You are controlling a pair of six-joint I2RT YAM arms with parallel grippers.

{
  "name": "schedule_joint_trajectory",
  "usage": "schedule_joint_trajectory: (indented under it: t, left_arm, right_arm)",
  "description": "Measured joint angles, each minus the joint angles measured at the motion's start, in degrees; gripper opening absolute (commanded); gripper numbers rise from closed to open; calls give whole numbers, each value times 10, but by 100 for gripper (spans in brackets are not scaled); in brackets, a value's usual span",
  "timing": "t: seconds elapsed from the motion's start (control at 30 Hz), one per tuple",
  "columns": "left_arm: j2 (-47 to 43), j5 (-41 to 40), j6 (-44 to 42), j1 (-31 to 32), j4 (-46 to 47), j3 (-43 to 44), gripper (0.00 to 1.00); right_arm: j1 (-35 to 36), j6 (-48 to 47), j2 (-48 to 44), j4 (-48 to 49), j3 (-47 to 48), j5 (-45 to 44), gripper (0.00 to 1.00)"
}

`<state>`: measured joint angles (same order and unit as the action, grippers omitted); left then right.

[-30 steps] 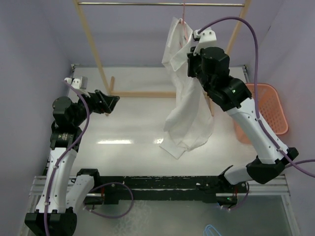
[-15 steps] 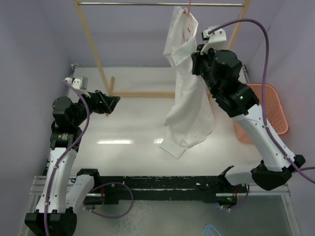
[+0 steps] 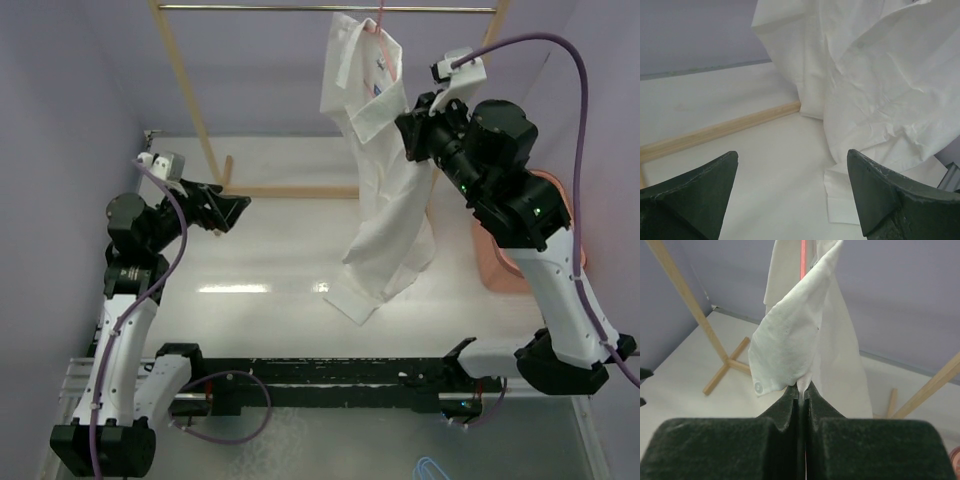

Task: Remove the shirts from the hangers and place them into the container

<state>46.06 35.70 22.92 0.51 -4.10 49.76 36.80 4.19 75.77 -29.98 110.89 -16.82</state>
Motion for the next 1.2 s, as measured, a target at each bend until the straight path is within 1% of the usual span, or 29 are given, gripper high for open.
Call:
schedule_joint_trajectory:
  t: [0.17,0.3,0.37,0.5,0.6,0.7,0.83,0.97,1.07,1.2]
  left_arm:
    - [41,40,1,3,29,9,94]
    - [75,64,3,14,41,47,97]
    - [89,79,2,26,52,80,99]
    - [127,124,-2,43,78,159,99]
    - [153,167,-26,68,88,216,99]
    - [170,215,-57,98,92,246,99]
    - [204,275,-99,126,81,279,100]
    - [235,309,-143,140,53,295,99]
    - [251,316,-169,143,26,298,98]
    - [280,309,-207,156,-15,315,92]
  right_arm:
    - [0,13,-40,-68,0,49,0]
    - [-1,26,-84,-114,-14,107,0]
    - [-1,36,-118,-129,-42,143,0]
    - [-1,59,-178,-145,-116,219,0]
    - [-1,73,-208,-153,-169,268,0]
    - [-1,84,-219,-156,-214,303,0]
    - [-1,97,-220,-153,-250,346,0]
    - [-1,103,-218,-145,-254,372,0]
    - [0,103,-224,-132,-254,376,0]
    - [-1,103,-227,-123,-252,375,0]
